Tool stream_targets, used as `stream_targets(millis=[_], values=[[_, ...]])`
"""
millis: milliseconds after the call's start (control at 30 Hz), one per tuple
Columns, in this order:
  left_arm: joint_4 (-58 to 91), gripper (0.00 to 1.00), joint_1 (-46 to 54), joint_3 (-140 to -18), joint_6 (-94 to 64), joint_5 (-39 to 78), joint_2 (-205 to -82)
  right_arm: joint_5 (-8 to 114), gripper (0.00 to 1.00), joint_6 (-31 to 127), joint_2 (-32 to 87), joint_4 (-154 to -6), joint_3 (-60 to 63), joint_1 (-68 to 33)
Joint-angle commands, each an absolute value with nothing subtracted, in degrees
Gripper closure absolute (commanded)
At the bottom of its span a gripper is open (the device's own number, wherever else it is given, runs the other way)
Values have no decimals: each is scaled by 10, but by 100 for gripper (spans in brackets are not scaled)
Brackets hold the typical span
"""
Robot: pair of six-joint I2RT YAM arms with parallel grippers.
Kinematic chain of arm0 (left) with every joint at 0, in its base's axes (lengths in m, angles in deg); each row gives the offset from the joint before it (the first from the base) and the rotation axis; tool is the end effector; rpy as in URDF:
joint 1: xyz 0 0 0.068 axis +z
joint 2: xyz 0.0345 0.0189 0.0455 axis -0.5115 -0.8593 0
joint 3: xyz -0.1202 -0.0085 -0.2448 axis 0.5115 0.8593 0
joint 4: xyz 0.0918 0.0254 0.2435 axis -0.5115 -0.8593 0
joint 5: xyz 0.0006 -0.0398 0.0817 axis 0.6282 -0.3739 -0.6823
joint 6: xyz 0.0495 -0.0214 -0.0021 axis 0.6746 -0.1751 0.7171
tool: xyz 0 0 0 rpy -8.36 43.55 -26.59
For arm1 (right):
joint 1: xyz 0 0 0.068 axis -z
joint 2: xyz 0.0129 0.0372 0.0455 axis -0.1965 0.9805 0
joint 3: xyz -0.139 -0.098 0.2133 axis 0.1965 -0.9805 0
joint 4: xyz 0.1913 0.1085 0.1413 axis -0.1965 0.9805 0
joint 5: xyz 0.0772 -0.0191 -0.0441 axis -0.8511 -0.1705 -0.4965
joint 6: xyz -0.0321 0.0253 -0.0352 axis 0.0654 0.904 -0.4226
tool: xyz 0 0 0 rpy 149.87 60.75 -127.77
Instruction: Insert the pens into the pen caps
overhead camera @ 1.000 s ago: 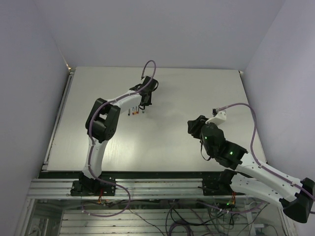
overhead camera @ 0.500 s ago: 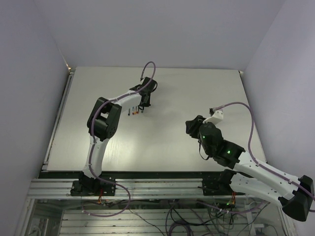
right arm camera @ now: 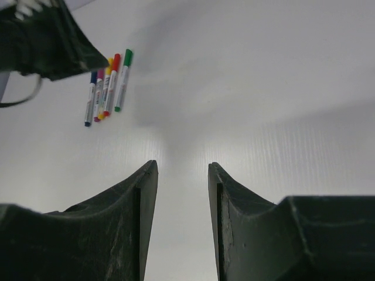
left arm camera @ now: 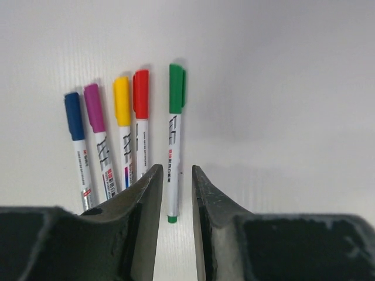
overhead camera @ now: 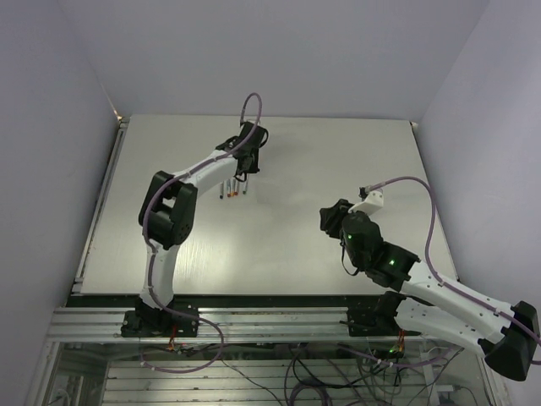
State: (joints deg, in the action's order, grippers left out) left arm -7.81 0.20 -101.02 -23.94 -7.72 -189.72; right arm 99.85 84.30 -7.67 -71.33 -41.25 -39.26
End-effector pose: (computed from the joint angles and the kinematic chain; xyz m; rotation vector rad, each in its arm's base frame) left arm 0.4137 -0.2309 0.1958 0.0553 2.3735 -0.0227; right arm 0.1338 0.1276 0.2675 0.3174 1.8713 0.4549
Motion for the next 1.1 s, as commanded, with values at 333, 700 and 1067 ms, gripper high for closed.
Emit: stream_targets(millis=[333, 700, 1067], values=[[-9, 64, 14, -852, -267, -58, -1643, 891, 62, 750, -68, -760, -400, -141], [-33, 64, 18, -659, -321, -136, -1368, 744, 57, 771, -7, -692, -353, 150], [-96, 64, 18, -594, -351, -175, -1224, 829, 0, 829, -69, -597, -353, 150]])
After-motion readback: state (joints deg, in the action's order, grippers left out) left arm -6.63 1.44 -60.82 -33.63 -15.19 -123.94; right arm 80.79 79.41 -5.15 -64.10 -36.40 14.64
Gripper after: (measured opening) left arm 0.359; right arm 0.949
